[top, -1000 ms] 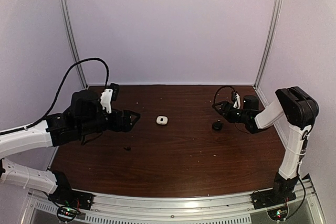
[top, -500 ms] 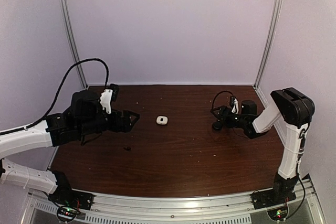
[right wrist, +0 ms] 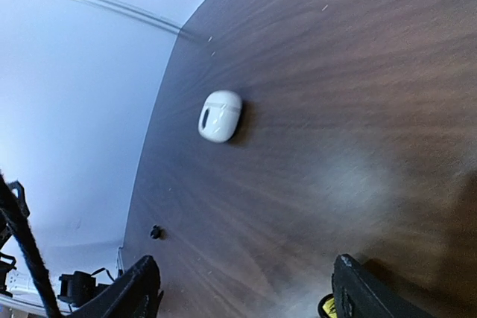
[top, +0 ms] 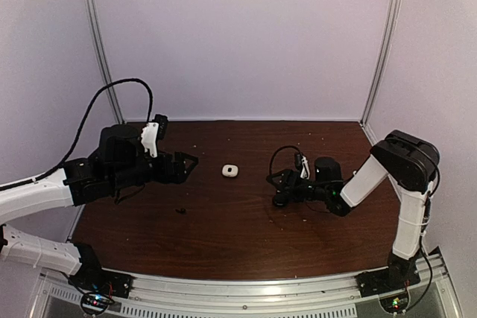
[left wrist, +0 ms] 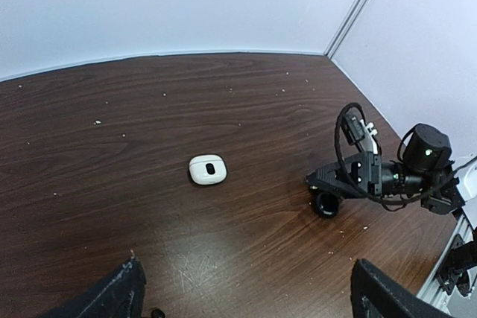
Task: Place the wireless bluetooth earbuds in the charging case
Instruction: Move the charging case to the center of the board, then pick up the charging case from the center of the board.
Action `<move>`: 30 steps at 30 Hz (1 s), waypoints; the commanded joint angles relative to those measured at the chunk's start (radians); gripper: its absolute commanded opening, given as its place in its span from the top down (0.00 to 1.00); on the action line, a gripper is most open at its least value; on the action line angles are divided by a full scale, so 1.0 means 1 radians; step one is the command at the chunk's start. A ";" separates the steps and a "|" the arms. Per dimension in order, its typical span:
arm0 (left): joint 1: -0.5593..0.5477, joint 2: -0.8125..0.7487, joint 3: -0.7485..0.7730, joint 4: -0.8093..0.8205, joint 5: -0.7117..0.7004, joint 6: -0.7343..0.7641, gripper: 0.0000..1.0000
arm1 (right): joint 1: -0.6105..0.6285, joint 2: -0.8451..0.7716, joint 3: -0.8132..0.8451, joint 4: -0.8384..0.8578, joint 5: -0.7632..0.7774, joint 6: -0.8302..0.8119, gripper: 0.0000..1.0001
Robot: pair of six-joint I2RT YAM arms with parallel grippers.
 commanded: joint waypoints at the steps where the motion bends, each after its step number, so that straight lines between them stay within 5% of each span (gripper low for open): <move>1: 0.006 0.001 0.020 0.035 -0.002 -0.011 0.02 | 0.135 0.035 -0.028 0.072 0.063 0.133 0.20; 7: 0.006 0.026 0.016 0.050 0.067 0.051 0.02 | 0.191 -0.063 -0.027 0.077 0.076 0.054 0.21; 14: -0.029 0.184 -0.041 0.174 0.325 0.212 0.02 | 0.129 -0.291 -0.024 -0.112 0.051 -0.169 0.21; 20: -0.178 0.340 -0.045 0.280 0.240 0.367 0.03 | 0.044 -0.446 -0.056 -0.237 -0.007 -0.311 0.21; 30: -0.195 0.573 -0.055 0.553 0.332 0.486 0.15 | -0.100 -0.685 -0.182 -0.342 -0.087 -0.361 0.21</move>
